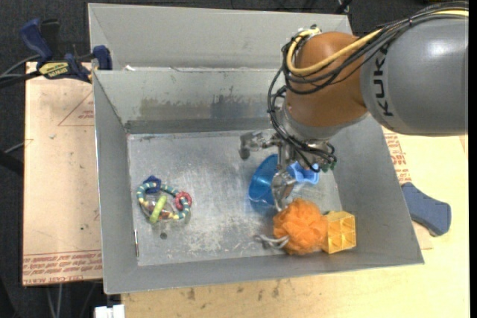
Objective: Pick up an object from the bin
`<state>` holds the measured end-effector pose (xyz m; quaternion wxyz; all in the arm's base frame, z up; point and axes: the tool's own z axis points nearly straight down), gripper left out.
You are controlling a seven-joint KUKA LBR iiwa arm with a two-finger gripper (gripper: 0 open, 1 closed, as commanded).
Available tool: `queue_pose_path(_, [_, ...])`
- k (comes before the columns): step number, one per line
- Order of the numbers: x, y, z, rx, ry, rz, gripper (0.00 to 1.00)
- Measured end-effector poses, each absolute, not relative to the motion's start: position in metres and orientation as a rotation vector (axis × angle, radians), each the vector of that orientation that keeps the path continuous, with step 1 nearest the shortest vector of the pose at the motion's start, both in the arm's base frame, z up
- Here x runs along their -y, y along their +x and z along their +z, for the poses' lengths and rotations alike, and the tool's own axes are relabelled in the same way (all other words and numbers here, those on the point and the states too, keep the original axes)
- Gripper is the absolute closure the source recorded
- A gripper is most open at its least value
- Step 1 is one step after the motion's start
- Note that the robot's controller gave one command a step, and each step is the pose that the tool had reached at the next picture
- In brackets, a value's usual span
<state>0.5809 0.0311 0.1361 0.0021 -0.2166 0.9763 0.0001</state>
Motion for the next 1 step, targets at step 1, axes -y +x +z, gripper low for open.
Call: queue_pose_path(1, [0.0063, 0.6278, 0.0742, -3.062, -0.680, -0.002, 1.00])
